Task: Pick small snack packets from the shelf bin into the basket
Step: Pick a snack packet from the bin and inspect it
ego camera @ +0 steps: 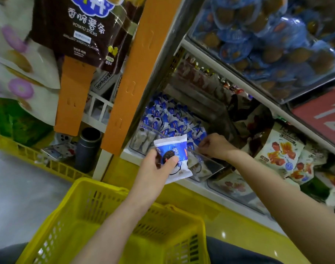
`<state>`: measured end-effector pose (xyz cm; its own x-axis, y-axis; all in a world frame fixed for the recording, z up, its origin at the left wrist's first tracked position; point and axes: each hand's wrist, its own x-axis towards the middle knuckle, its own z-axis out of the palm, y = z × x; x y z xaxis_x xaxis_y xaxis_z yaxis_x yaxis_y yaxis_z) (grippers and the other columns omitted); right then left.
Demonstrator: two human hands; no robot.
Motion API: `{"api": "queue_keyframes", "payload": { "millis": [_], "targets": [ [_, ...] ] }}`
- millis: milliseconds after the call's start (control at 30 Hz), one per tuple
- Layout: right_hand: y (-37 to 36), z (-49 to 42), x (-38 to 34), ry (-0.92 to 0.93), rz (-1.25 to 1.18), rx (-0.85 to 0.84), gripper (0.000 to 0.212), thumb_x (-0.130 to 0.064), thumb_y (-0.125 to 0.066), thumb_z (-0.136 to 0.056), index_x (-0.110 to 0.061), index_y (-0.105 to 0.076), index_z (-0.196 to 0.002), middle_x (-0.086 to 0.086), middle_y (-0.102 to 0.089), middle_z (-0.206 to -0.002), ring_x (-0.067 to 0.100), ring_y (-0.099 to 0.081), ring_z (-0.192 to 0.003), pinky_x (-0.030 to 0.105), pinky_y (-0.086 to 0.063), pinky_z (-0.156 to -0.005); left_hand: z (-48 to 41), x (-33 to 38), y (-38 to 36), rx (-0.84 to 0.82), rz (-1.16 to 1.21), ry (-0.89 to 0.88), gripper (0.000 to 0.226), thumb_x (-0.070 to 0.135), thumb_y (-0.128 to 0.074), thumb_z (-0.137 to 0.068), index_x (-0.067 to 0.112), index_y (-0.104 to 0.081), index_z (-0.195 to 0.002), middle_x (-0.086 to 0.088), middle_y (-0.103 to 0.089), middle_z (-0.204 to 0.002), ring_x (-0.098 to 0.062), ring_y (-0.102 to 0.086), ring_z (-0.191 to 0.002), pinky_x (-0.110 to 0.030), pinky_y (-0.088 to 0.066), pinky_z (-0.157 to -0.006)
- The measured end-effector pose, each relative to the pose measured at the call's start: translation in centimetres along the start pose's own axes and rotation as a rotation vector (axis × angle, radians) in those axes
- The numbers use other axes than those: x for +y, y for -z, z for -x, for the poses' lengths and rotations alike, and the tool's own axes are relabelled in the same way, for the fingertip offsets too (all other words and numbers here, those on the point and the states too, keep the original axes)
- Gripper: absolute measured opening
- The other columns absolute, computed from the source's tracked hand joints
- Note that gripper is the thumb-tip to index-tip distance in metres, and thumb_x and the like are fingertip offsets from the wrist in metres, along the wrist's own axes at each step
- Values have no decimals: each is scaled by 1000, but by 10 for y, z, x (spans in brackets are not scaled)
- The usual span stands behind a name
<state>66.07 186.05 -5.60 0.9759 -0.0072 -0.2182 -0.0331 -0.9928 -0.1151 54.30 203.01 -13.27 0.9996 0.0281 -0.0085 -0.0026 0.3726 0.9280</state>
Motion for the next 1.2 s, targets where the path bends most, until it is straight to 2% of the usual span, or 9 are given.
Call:
{"api": "queue_keyframes", "payload": {
  "millis": [167, 333, 467, 600, 700, 867, 967, 1067, 1200],
  "targets": [
    [-7, 1, -4, -63, 60, -29, 29, -24, -68, -82, -1, -68, -99, 18, -66, -104, 16, -59, -77, 33, -53, -72, 3, 0, 2, -9, -33, 0, 19, 16, -58, -90, 21, -56, -107, 7, -66, -99, 11, -61, -74, -6, -44, -59],
    [4, 13, -6, -61, -32, 119, 13, -20, -72, -78, -20, -59, -76, -3, -58, -77, 5, -51, -64, 17, -37, -50, 7, 2, 1, 7, -35, 37, 23, 18, -61, -87, 15, -55, -109, 3, -68, -102, 4, -64, -79, -8, -48, -63],
    [28, 40, -1, 62, -110, 435, 13, -16, -68, -81, -19, -57, -88, -3, -57, -78, 8, -53, -65, 20, -42, -59, 11, 3, -3, -8, -62, 8, 7, 21, -62, -87, 23, -59, -93, 7, -68, -86, 8, -60, -63, -7, -46, -58],
    [48, 85, -5, 376, -289, 686, 14, -15, -67, -82, -18, -59, -93, -15, -57, -77, -3, -55, -68, 2, -41, -62, 14, 8, -5, 12, -18, -33, 12, 23, -66, -81, 24, -60, -92, 8, -68, -84, 6, -62, -68, -10, -48, -60],
    [32, 116, -12, 461, -392, 595, 14, -19, -69, -81, -23, -58, -89, -12, -61, -78, -2, -58, -73, 5, -44, -64, 18, 16, -7, 33, 73, -37, 25, 31, -67, -68, 29, -56, -90, 9, -69, -85, 6, -65, -72, -10, -50, -59],
    [-9, 131, -21, 336, -661, 198, 22, -7, -67, -81, -27, -57, -78, 5, -68, -83, 15, -66, -73, 28, -54, -65, 27, 20, -6, -15, 34, -86, 23, 33, -64, -70, 28, -56, -91, 10, -71, -81, 9, -63, -70, -8, -48, -59],
    [-20, 131, -20, 253, -855, 66, 16, -4, -60, -86, -19, -59, -81, 6, -63, -82, 0, -60, -58, 15, -48, -52, 33, 19, -3, -50, -36, -63, 47, 48, -64, -60, 29, -56, -103, 3, -66, -96, 4, -62, -75, -9, -47, -61],
    [-23, 132, -19, 195, -997, -22, 5, -13, -57, -90, -14, -59, -95, 7, -67, -90, 2, -63, -64, 15, -50, -54, 34, 16, -2, -104, -5, 61, 63, 51, -61, -61, 22, -52, -117, 2, -63, -87, 1, -60, -70, -18, -50, -64],
    [-24, 134, -20, 170, -988, -60, 30, -46, -40, -94, -24, -60, -103, -3, -68, -95, 4, -65, -79, 18, -52, -64, 36, 15, -2, -205, 27, 215, 58, 51, -60, -66, 11, -57, -109, -26, -62, -101, -20, -64, -82, -36, -59, -71]
  ]
}}
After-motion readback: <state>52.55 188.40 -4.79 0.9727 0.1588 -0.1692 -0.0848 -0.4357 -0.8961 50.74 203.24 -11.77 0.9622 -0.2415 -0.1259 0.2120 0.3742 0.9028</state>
